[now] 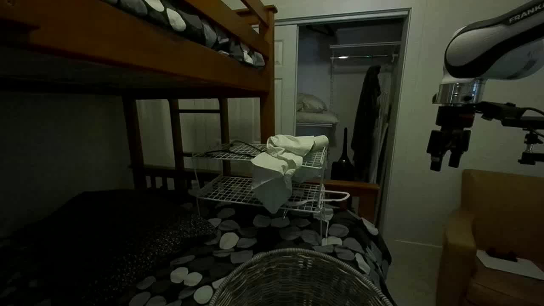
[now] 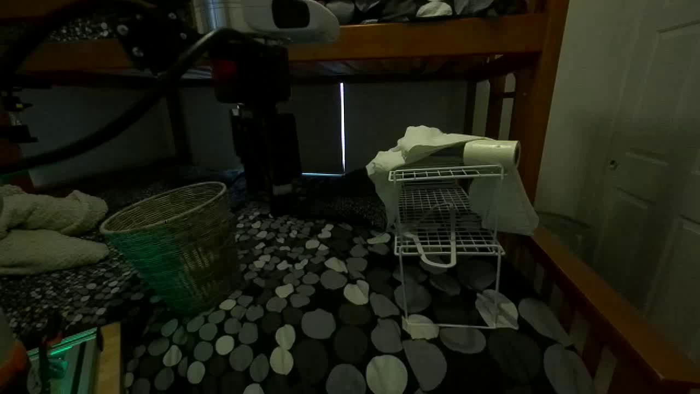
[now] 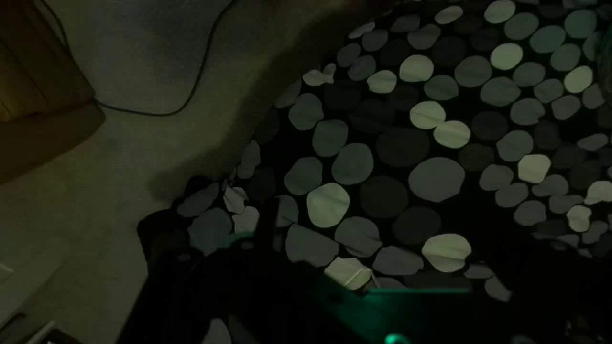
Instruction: Move the laundry basket backwards
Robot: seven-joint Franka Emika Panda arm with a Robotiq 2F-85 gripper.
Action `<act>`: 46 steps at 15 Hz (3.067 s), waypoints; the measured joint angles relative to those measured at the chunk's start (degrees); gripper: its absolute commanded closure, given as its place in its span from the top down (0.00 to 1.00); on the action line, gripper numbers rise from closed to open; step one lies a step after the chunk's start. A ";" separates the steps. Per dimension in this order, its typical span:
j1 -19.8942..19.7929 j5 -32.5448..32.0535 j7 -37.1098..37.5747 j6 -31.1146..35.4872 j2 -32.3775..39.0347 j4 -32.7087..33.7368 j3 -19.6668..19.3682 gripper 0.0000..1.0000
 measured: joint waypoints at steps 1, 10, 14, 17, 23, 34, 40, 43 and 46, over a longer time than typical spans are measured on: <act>0.00 0.00 0.00 0.00 0.00 0.00 -0.01 1.00; 2.65 2.86 -1.84 -0.36 0.43 -2.37 1.25 1.00; 10.03 8.36 -1.97 -0.42 0.25 -10.67 7.72 1.00; 17.58 13.49 -1.99 -0.41 -0.85 -14.64 13.96 1.00; 33.95 23.16 -1.95 0.57 -3.90 -14.03 24.71 1.00; 34.73 28.26 8.62 24.92 -0.43 -14.29 29.59 1.00; 28.15 19.65 25.13 39.87 4.96 -15.00 36.56 1.00; 25.83 16.89 30.63 41.35 9.18 -15.07 38.58 1.00; 24.09 15.06 34.47 42.02 13.85 -15.08 39.37 0.75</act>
